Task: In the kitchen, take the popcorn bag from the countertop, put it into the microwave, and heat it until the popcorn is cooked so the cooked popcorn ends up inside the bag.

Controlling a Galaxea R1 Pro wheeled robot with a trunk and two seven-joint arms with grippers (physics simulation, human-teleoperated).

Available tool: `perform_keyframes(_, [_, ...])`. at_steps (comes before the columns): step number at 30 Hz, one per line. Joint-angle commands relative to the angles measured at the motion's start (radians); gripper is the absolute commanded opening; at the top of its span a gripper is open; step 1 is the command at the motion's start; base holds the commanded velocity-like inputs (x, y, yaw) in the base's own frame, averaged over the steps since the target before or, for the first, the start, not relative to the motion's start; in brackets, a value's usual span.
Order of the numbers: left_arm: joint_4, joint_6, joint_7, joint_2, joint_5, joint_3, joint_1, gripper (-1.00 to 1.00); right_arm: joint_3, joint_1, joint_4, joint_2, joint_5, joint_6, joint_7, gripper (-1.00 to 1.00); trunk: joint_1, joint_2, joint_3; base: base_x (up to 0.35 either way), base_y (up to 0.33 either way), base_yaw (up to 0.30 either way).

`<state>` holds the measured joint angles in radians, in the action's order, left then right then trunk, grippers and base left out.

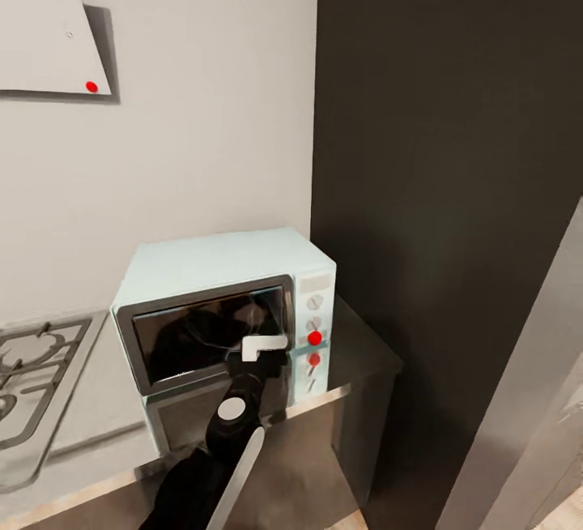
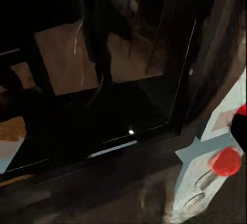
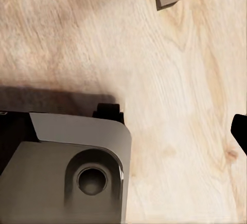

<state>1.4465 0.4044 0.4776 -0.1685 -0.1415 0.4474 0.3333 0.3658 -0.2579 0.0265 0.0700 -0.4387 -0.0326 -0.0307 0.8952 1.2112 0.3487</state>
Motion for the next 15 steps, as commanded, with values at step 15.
perform_keyframes(15, [0.0,0.008,0.015,0.0,-0.013,0.075,0.001,1.0,0.009,-0.001,0.003,0.002,-0.006,-0.003,-0.001,1.0,0.0,0.001,0.001,-0.342,0.0,0.0])
